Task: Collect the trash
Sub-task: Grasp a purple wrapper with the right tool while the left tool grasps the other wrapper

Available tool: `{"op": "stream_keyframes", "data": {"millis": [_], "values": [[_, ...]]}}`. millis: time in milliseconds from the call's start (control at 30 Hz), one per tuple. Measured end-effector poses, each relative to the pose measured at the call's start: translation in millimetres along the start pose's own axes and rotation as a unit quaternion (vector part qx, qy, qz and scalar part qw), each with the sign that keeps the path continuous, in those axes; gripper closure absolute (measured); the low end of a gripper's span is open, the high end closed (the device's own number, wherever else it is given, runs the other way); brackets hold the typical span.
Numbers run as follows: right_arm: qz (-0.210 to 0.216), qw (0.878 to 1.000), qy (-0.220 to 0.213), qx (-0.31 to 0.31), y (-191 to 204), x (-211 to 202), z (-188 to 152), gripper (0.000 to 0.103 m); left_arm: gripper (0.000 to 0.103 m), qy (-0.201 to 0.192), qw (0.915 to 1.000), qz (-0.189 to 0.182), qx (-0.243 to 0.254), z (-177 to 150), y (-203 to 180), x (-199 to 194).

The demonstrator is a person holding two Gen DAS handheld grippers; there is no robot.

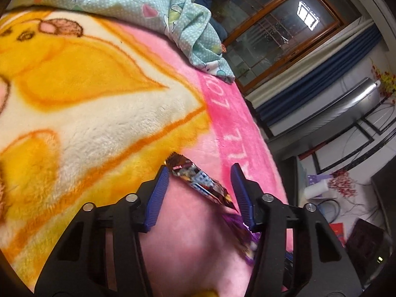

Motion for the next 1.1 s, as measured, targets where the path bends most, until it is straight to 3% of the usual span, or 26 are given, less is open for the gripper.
{"op": "stream_keyframes", "data": {"millis": [200,333,1100], "values": [[0.005,1.000,0.001,0.005,1.5,-15.5,-11.1,0.095,0.081,0.002,0.9995,0.020,0.024,-2.3,2.4,8.6],[0.004,1.000,0.000,-0.002,4.8,-25.2,-15.9,0.095,0.086,0.004,0.9995,0.009,0.030,-4.8,1.6,1.0],[-0.032,0.998,-0.056,0.014,-21.9,-99.5,3.2,0.095,0.088,-0.055,0.9863,-0.071,0.138,-21.1,-74.0,-96.3]]}}
Point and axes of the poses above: each gripper's, at about its wrist camera, not at the fingertips, and x roughly the way its jaws point, y to its left, z to its top, the point moved 8 cm from there along x, roughly the way its jaws point, and after that the axes turned 15 degrees about -y, right-handed, at the moved point
